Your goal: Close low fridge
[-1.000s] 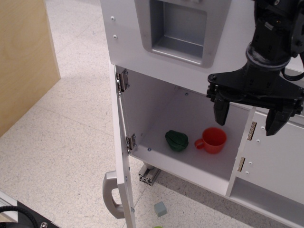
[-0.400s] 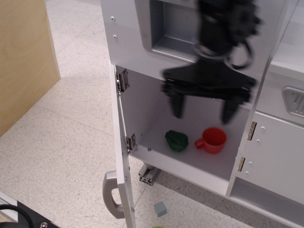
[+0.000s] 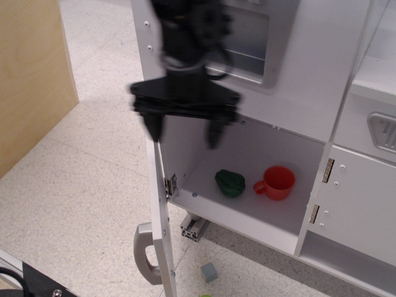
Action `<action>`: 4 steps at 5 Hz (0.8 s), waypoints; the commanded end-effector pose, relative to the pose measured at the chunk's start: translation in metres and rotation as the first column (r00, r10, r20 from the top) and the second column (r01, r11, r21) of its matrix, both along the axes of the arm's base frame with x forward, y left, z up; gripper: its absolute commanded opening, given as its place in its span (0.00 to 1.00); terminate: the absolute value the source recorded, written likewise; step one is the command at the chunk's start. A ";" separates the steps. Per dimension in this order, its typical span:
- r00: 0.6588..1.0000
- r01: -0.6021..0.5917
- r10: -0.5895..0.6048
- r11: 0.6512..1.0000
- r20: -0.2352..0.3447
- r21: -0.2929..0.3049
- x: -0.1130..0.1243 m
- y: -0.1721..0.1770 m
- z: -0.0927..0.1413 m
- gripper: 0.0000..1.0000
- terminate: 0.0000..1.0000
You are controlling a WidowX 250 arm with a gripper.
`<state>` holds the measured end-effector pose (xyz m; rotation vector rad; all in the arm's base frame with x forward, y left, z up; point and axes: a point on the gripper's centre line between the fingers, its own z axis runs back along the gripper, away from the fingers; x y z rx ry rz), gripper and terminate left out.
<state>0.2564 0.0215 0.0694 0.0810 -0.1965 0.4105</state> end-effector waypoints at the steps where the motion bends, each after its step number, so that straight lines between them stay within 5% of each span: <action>1: 0.997 -0.080 0.080 0.997 0.010 0.009 0.003 0.043 -0.005 1.00 0.00; 2: 0.994 -0.108 0.109 0.994 -0.025 0.015 0.005 0.036 -0.035 1.00 0.00; 4: 0.985 -0.170 0.169 0.985 -0.020 -0.041 0.020 0.013 -0.060 1.00 0.00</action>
